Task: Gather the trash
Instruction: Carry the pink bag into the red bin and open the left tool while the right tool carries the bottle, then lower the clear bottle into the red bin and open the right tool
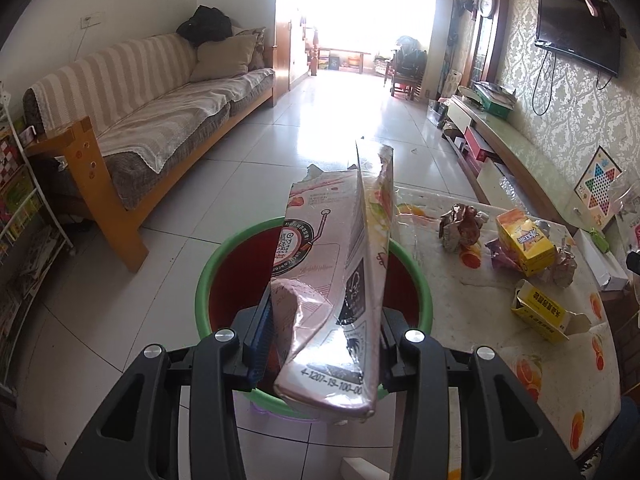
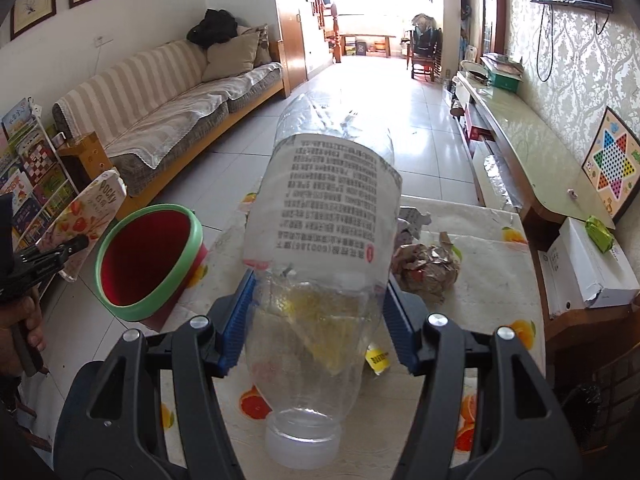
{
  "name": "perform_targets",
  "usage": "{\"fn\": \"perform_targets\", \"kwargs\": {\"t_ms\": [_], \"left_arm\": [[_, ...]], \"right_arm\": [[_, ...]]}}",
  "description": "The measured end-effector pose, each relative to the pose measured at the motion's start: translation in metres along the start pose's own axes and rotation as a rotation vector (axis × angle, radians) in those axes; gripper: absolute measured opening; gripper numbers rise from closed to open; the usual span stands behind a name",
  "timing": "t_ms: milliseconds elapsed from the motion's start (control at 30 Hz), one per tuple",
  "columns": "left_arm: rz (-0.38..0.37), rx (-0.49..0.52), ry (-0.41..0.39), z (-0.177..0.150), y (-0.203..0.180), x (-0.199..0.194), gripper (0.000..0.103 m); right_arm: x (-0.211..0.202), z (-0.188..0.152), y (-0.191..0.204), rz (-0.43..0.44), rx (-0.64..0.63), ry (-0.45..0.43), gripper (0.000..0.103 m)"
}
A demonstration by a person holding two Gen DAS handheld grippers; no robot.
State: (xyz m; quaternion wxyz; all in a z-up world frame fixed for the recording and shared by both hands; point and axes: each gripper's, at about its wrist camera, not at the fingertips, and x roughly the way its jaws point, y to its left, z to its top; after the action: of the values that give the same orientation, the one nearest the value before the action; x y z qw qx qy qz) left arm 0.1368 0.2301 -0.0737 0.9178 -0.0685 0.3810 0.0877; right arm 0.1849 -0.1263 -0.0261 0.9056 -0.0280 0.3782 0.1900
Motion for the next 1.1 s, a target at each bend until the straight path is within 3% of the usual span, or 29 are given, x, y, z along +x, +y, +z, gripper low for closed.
{"fn": "perform_targets", "kwargs": {"t_ms": [367,433,467,500,800,1100], "left_arm": [[-0.025,-0.02,0.069,0.003,0.006,0.035,0.041],[-0.028,-0.02,0.071,0.001,0.005,0.036,0.05],[-0.026,-0.019,0.061,0.0,0.005,0.034,0.064],[-0.024,-0.019,0.051,-0.001,0.006,0.033,0.068],[0.016,-0.049,0.006,-0.005,0.03,0.008,0.08],[0.064,-0.112,-0.027,-0.018,0.067,-0.02,0.086]], "right_arm": [[0.013,0.012,0.059,0.08,-0.05,0.008,0.058],[0.016,0.014,0.067,0.084,-0.063,0.01,0.058],[0.018,0.015,0.07,0.086,-0.068,0.011,0.058],[0.02,0.015,0.075,0.088,-0.075,0.01,0.058],[0.046,0.028,0.115,0.131,-0.139,0.024,0.058],[0.087,0.039,0.183,0.208,-0.222,0.048,0.058]]}}
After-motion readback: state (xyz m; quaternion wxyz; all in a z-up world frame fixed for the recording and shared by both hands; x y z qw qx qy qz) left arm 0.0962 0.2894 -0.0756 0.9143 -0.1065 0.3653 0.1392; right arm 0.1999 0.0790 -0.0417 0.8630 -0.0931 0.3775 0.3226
